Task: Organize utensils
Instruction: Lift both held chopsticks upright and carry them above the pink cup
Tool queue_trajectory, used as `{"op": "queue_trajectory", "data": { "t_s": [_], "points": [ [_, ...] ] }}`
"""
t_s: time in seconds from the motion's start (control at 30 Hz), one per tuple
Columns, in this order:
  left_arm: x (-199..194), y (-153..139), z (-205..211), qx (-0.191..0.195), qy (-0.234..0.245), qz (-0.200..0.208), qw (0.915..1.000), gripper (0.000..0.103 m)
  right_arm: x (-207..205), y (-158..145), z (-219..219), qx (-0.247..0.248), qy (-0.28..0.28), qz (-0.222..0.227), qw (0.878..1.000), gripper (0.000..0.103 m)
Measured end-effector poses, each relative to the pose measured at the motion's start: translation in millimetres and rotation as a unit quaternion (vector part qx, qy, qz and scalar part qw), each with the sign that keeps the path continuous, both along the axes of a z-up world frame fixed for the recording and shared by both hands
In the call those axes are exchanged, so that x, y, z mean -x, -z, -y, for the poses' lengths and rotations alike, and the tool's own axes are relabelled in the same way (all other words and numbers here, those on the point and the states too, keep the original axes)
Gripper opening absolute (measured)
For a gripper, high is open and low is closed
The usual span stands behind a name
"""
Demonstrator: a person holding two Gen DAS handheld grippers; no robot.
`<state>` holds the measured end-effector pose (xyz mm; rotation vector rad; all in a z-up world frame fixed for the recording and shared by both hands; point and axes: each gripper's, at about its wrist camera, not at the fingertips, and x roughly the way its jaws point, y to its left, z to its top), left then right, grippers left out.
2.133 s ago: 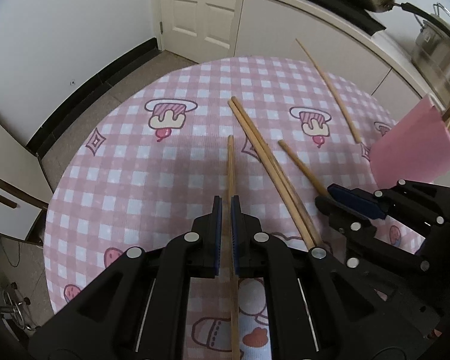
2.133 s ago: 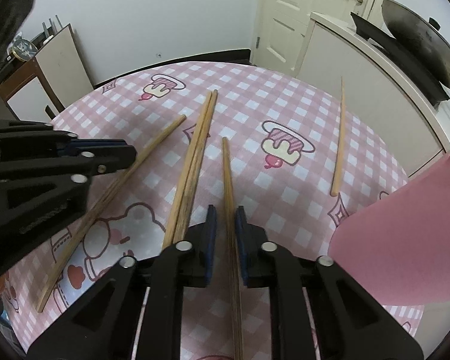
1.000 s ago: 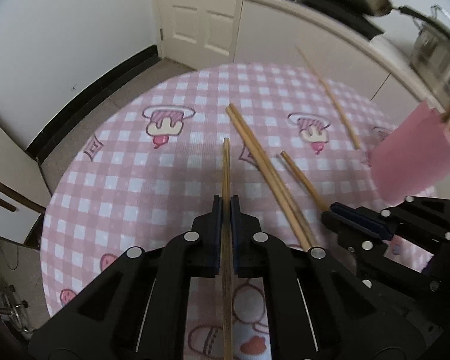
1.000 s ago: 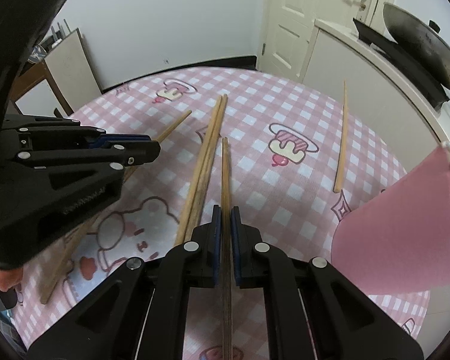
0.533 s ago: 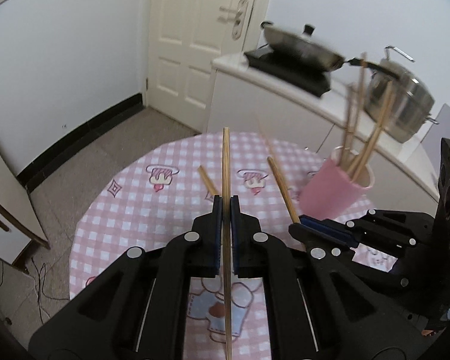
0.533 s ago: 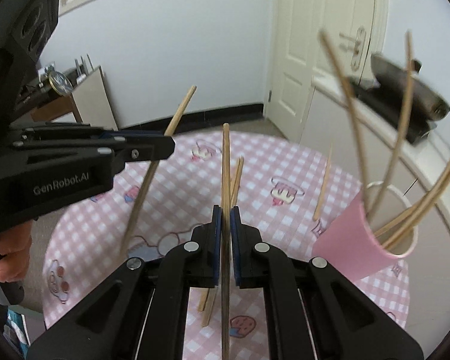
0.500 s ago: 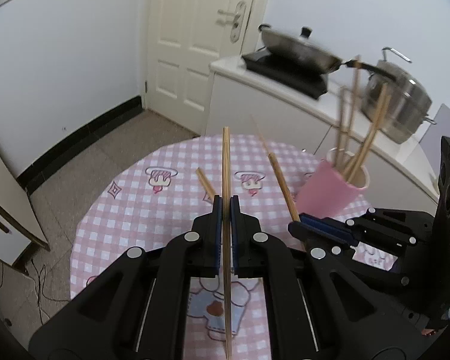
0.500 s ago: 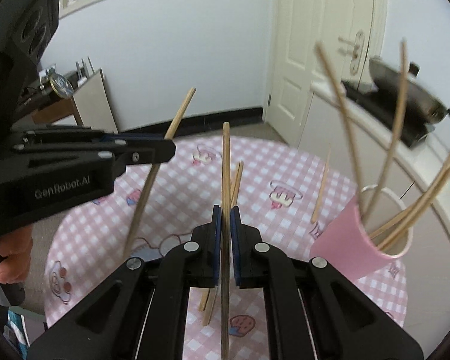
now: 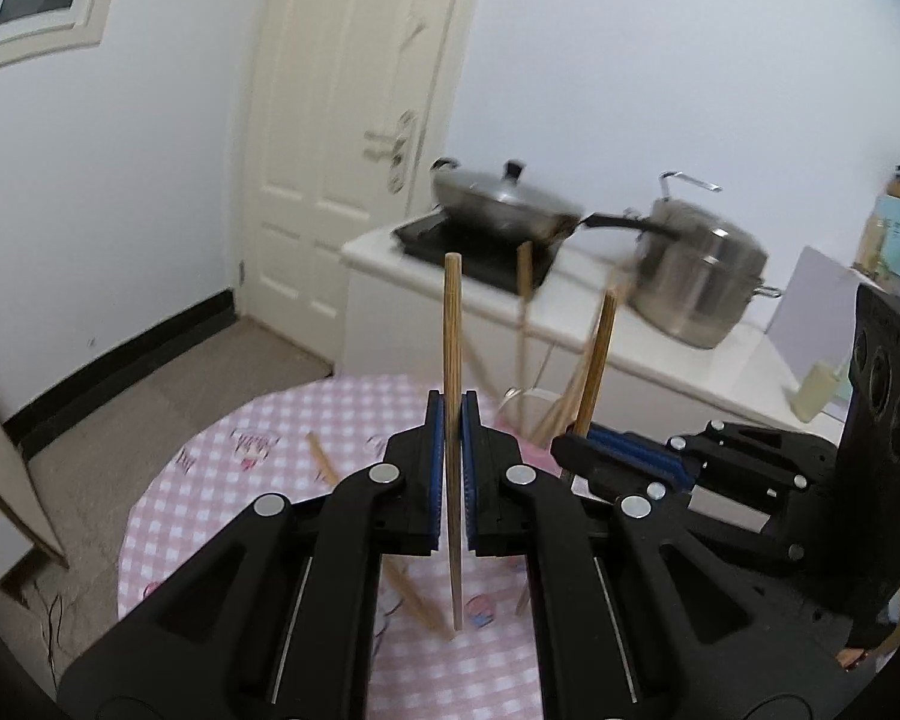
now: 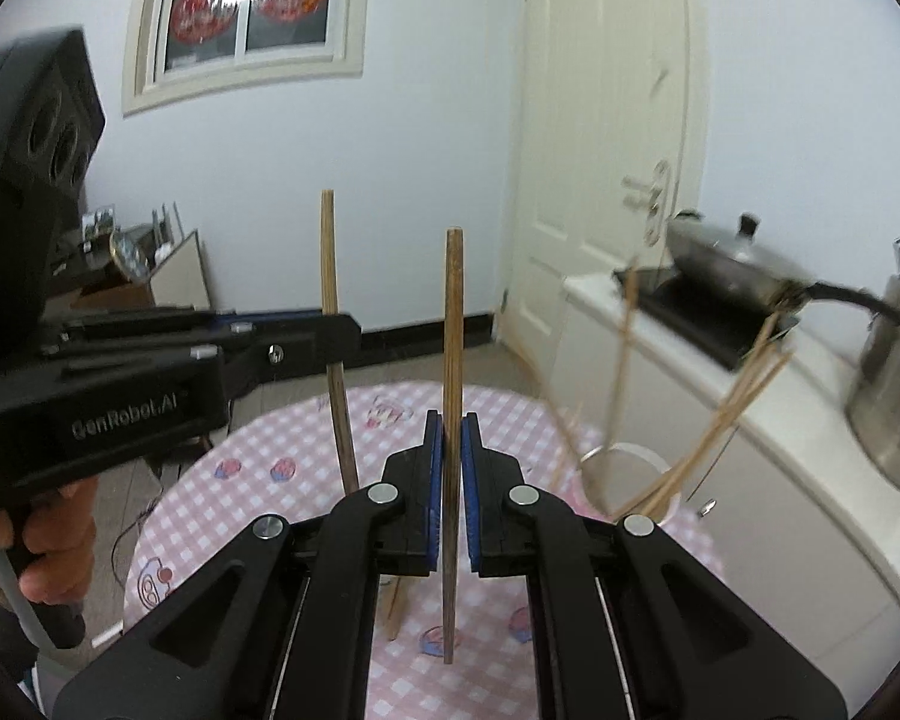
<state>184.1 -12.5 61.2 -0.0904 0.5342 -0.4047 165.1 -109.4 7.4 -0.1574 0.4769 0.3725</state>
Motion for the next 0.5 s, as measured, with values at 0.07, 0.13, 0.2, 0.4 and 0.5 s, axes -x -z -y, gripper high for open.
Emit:
{"op": "queue_trajectory", "data": {
  "t_s": [0.07,0.13,0.2,0.4,0.5],
  "points": [
    [4.0,-13.4,9.0,0.001,0.005,0.02,0.9998,0.005,-0.3,-11.5,8.8,-0.006,0.01,0.016,1.0,0.005],
    [6.7,-27.1,19.3,0.008,0.012,0.037,0.9992,0.005,2.7,-23.4,19.1,-0.011,0.023,0.034,0.999,0.005],
    [6.9,-38.8,28.9,0.015,0.02,0.049,0.9985,0.005,3.4,-32.4,26.8,-0.013,0.037,0.049,0.998,0.005],
    [-4.7,-67.6,64.4,0.025,0.032,0.082,0.9958,0.005,-9.8,-50.3,47.7,-0.022,0.075,0.084,0.993,0.005],
    [-17.1,-75.5,75.3,0.036,0.03,0.094,0.9944,0.005,-16.8,-55.8,54.9,-0.034,0.085,0.097,0.991,0.005]
  ]
}}
